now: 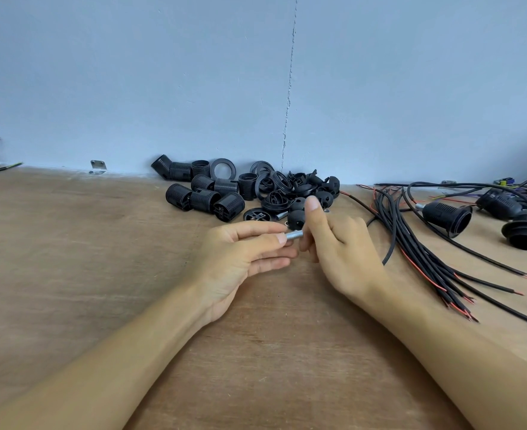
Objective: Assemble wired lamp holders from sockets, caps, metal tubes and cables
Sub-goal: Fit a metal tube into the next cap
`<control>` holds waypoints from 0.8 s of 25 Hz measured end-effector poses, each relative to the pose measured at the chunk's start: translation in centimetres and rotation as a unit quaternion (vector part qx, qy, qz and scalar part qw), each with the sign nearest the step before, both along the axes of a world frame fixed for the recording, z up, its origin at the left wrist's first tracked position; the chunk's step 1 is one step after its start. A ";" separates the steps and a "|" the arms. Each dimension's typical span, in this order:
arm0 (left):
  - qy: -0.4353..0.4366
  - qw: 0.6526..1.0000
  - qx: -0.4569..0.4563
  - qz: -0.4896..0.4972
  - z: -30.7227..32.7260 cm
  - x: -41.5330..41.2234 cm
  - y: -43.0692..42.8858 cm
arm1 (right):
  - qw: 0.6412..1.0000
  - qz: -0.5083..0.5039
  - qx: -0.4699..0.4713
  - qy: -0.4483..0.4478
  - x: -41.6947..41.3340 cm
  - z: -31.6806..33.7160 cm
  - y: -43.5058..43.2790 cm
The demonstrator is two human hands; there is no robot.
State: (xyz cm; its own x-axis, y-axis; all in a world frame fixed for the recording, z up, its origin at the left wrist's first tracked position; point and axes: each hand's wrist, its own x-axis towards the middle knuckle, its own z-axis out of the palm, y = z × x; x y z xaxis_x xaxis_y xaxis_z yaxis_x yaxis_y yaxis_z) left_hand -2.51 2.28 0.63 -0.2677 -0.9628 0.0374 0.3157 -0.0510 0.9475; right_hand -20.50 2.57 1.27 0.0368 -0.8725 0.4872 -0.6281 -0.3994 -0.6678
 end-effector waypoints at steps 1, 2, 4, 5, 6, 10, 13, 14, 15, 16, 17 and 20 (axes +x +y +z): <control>0.002 1.000 0.006 0.007 0.0 -0.1 0.0 | 1.000 0.012 0.007 -0.010 -0.1 0.0 0.0; 0.004 1.000 0.014 0.014 0.1 -0.1 0.0 | 0.999 0.032 0.012 -0.022 -0.1 0.0 0.1; 0.008 0.999 0.027 0.027 0.2 0.1 -0.1 | 0.996 0.080 0.010 -0.044 0.0 0.1 0.3; 0.006 0.999 0.031 0.032 0.3 0.2 -0.2 | 0.994 0.097 0.006 -0.046 -0.1 0.1 0.3; 0.003 0.999 0.034 0.035 0.3 0.3 -0.2 | 0.994 0.105 0.000 -0.044 -0.1 0.1 0.2; -0.001 0.998 0.045 0.037 0.4 0.2 -0.2 | 0.997 0.070 0.000 -0.011 0.1 0.0 0.2; -0.004 0.998 0.049 0.035 0.4 0.2 -0.2 | 0.999 0.045 0.012 -0.014 -0.1 0.1 0.1; -0.003 0.998 0.050 0.035 0.4 0.2 -0.2 | 0.998 0.056 0.016 -0.030 -0.2 0.1 0.2; -0.002 0.998 0.050 0.035 0.3 0.3 -0.2 | 0.996 0.075 0.020 -0.043 -0.3 0.1 0.1; -0.001 0.998 0.049 0.036 0.3 0.3 -0.2 | 0.994 0.093 0.022 -0.046 -0.2 0.1 0.1; 0.000 0.998 0.049 0.037 0.3 0.3 -0.2 | 0.994 0.101 0.021 -0.039 -0.1 0.2 0.2; -0.006 0.998 0.047 0.041 0.3 0.2 -0.2 | 0.998 0.056 0.006 0.020 0.1 -0.1 -0.1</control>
